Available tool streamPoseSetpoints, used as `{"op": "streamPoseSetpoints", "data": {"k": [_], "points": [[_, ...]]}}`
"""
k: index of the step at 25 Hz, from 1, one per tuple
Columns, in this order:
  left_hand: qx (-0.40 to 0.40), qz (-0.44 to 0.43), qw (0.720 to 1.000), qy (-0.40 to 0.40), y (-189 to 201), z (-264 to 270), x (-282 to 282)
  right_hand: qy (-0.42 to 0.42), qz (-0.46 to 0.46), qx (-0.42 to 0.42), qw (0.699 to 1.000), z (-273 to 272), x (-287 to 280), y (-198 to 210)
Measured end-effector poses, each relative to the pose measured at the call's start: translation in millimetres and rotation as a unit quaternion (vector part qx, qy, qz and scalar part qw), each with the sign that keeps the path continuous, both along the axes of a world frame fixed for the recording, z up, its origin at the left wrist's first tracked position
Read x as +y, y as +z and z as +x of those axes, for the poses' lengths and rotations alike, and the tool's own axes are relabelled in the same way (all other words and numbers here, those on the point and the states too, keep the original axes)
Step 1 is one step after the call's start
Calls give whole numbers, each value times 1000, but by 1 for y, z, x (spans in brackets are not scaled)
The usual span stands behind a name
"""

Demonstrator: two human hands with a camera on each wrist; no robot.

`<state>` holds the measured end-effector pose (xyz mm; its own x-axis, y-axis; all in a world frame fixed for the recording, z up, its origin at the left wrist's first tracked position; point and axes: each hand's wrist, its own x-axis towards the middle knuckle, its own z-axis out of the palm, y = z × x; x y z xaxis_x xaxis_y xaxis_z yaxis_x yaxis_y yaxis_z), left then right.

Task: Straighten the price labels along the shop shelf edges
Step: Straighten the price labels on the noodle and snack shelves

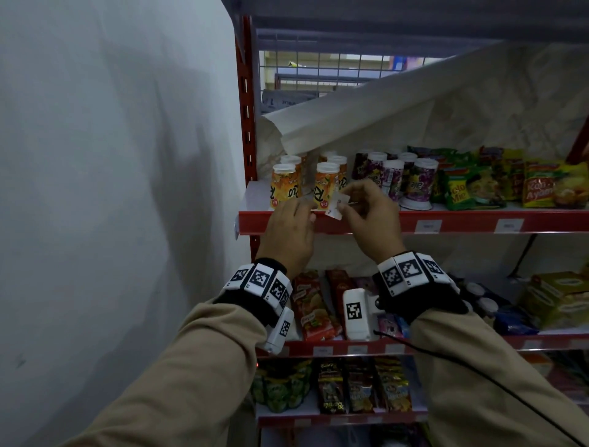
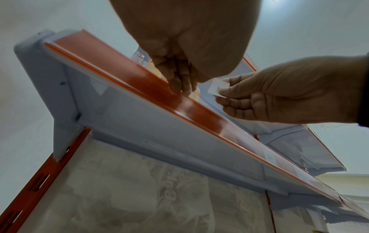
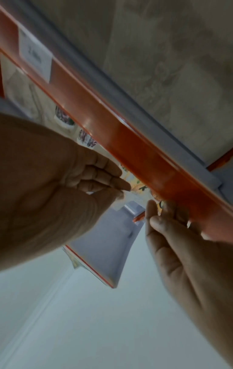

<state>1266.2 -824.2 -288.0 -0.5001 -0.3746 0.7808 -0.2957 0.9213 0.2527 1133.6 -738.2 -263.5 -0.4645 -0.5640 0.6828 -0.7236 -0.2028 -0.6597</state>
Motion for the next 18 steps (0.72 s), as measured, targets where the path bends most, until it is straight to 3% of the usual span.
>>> {"op": "streamPoseSetpoints", "data": {"k": [5, 7, 11, 14, 18], "points": [[34, 49, 998, -32, 1, -4, -7, 72, -20, -114, 991, 13, -2, -13], [25, 38, 999, -28, 1, -4, -9, 46, -10, -76, 996, 15, -3, -18], [-2, -4, 1000, -18, 4, 1, -8, -37, 26, 99, 994, 7, 1, -12], [-55, -39, 997, 37, 4, 12, -12, -53, 28, 84, 995, -2, 1, -5], [-44, -1, 999, 26, 3, 23, -19, -36, 50, 115, 991, 0, -8, -4]]}}
